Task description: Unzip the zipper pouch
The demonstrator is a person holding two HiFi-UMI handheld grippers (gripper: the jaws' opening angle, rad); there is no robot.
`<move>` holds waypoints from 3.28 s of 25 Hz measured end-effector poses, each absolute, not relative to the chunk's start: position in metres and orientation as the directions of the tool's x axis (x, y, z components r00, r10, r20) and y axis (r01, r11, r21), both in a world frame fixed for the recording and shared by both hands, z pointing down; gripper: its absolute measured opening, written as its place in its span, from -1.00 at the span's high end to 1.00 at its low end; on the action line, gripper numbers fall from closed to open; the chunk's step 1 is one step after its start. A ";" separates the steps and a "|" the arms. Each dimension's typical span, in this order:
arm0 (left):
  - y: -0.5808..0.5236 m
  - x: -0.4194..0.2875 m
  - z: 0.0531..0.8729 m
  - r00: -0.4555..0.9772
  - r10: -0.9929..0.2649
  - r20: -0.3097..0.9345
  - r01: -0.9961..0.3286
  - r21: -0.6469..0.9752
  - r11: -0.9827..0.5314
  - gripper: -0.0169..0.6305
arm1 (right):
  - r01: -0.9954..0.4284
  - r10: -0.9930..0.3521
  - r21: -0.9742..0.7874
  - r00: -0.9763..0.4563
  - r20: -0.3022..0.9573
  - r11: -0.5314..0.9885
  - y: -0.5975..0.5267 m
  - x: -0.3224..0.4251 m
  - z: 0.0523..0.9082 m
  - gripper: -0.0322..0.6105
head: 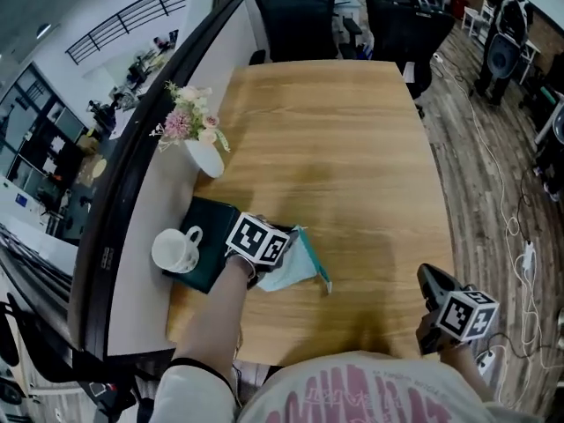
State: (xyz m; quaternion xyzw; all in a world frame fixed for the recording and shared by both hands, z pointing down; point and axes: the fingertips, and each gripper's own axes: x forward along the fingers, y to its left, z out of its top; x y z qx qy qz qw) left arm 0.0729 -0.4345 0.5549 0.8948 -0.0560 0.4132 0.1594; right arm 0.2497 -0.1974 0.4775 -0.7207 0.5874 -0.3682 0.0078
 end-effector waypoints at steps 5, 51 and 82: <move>-0.379 0.051 0.544 0.716 -0.025 0.698 -0.294 0.269 -0.917 0.89 | -0.879 -0.852 -0.439 -0.077 0.518 -0.187 -0.200 0.231 0.475 0.91; -0.155 -0.006 0.332 0.824 -0.560 0.083 -0.558 -0.052 -0.828 0.90 | -0.472 -0.504 -0.647 -0.850 0.153 0.599 -0.163 0.036 0.340 0.42; -0.129 -0.009 0.327 0.817 -0.562 0.133 -0.441 -0.483 -0.756 0.90 | -0.231 -0.363 -0.750 -0.932 -0.013 0.619 -0.161 0.012 0.310 0.79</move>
